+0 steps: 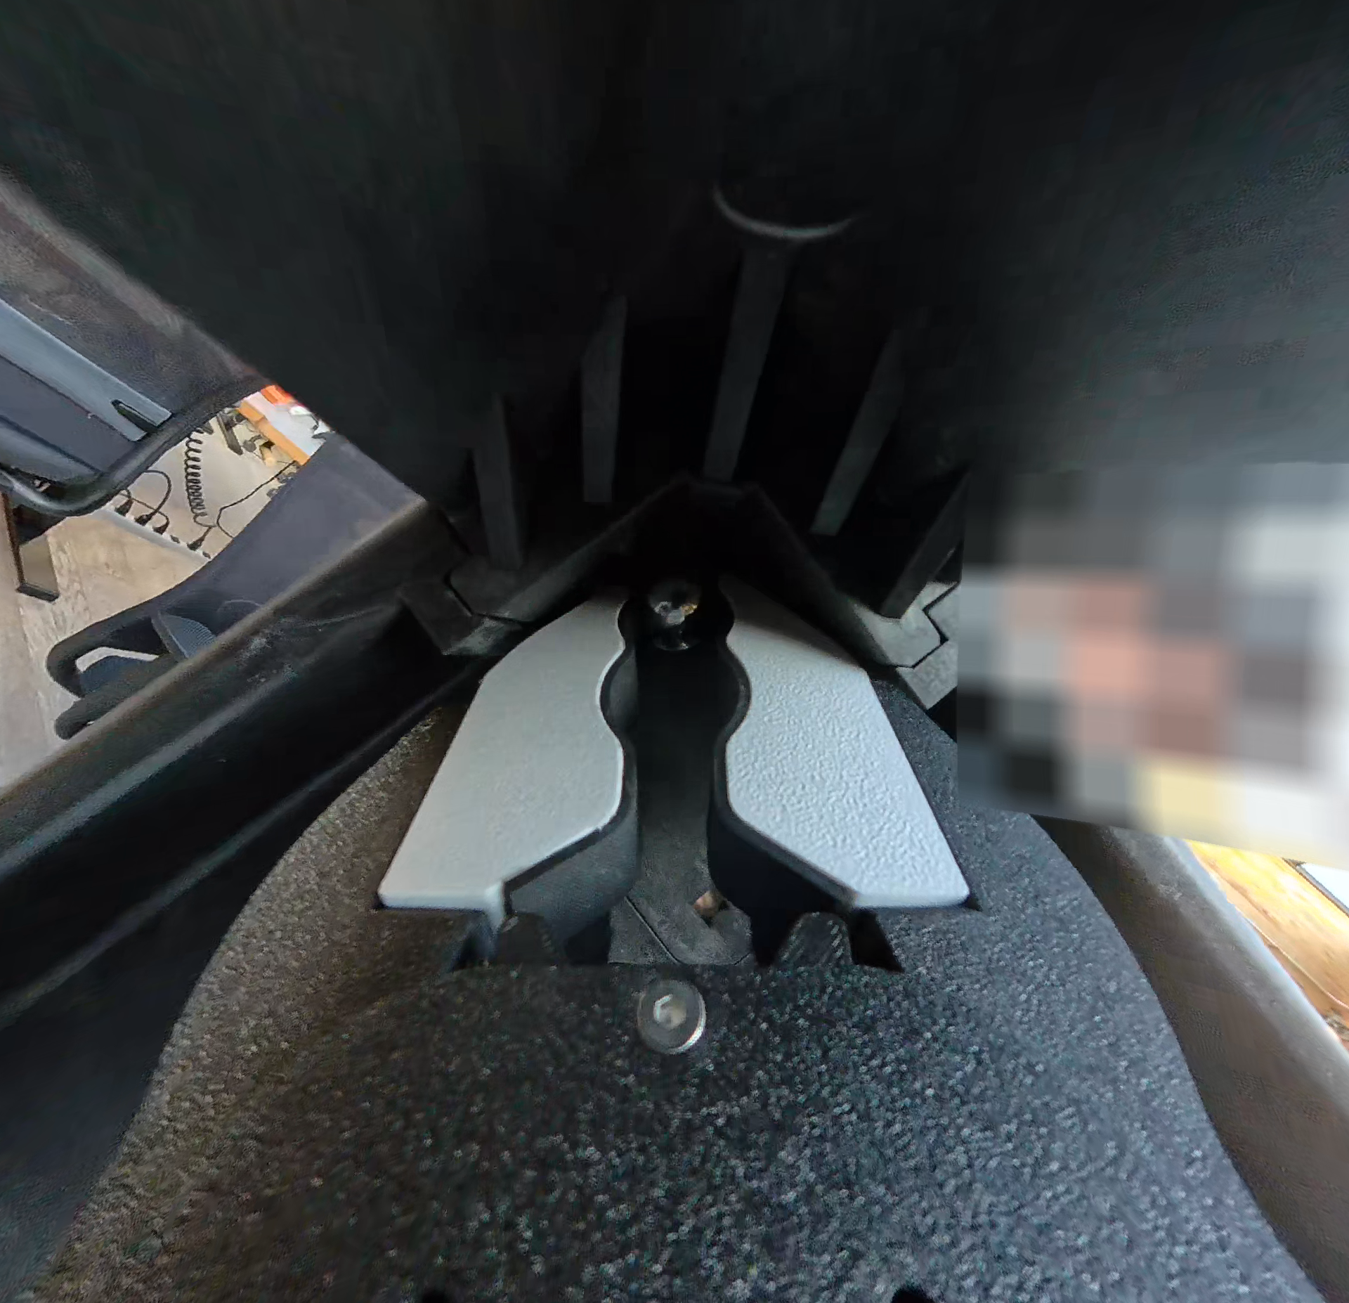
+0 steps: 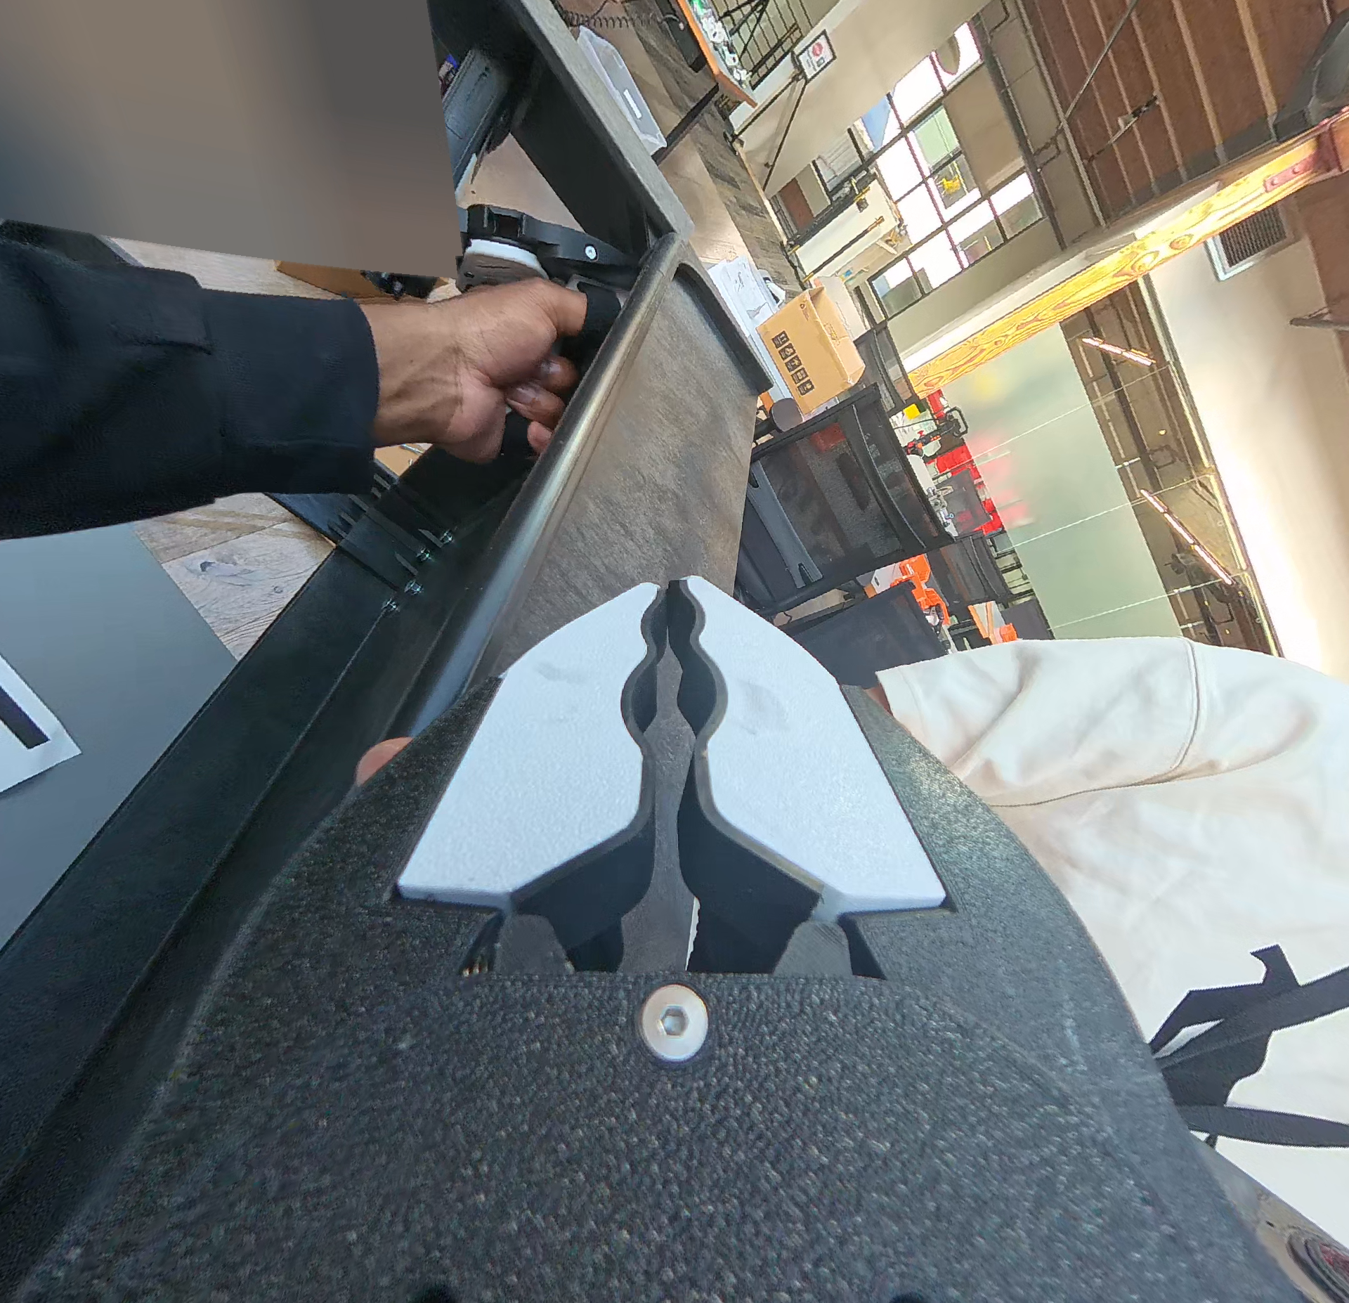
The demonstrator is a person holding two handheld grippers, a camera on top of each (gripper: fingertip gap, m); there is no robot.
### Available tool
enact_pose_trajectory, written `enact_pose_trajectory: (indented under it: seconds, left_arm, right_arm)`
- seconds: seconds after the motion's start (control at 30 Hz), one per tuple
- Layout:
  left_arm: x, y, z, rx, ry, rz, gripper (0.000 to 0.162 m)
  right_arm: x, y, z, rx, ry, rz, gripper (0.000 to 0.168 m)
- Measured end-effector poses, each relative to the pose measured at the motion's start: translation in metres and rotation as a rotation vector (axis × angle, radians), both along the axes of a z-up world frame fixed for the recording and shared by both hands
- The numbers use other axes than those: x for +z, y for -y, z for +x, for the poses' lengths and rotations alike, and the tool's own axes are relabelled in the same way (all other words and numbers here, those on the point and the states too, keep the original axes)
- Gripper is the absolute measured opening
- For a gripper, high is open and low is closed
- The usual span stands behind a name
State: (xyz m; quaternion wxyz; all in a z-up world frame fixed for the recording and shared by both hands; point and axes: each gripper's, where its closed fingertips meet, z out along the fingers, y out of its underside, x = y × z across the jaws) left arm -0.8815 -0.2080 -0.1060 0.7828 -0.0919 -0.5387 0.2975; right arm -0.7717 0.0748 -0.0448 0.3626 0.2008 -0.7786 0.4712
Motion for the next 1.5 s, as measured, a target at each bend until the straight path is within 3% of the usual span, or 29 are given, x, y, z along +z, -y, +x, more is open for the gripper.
enact_pose_trajectory:
  seconds: [0.03, 0.23, 0.6, 0.8, 1.0, 1.13, 1.3, 1.5]
  left_arm:
    - [0.0001, 0.0001, -0.0001, 0.008, -0.008, 0.007, 0.015]
    - [0.0014, 0.0013, 0.0009, 0.134, -0.056, 0.039, 0.015]
    - [0.0026, 0.0014, 0.0023, 0.308, -0.064, -0.153, 0.016]
    - [0.0035, -0.0003, 0.002, 0.25, -0.104, -0.22, 0.015]
    - [0.0033, -0.0012, 0.0015, 0.082, -0.151, -0.104, 0.015]
    - [0.0029, -0.001, 0.0012, 0.222, -0.057, -0.245, 0.015]
    - [0.0029, -0.0021, 0.0014, 0.233, -0.072, -0.321, 0.016]
    - [0.0039, -0.0028, 0.002, 0.15, -0.134, -0.215, 0.015]
  right_arm:
    - [0.0, 0.0, 0.0001, 0.0, 0.0, 0.0, 0.0]
    - [0.0003, -0.0002, 0.0008, 0.003, 0.001, 0.001, 0.0]
    - [0.0012, -0.0002, 0.0005, 0.006, 0.004, 0.0, 0.0]
    - [0.0022, 0.0006, -0.0001, 0.002, -0.009, -0.004, 0.0]
    - [0.0028, 0.0016, -0.0005, 0.002, -0.013, -0.006, 0.0]
    - [0.0042, 0.0017, 0.0002, 0.009, -0.02, -0.014, 0.0]
    - [0.0071, 0.0038, 0.0027, 0.023, -0.036, -0.032, 0.0]
    - [0.0073, 0.0044, 0.0018, 0.021, -0.035, -0.032, 0.0]
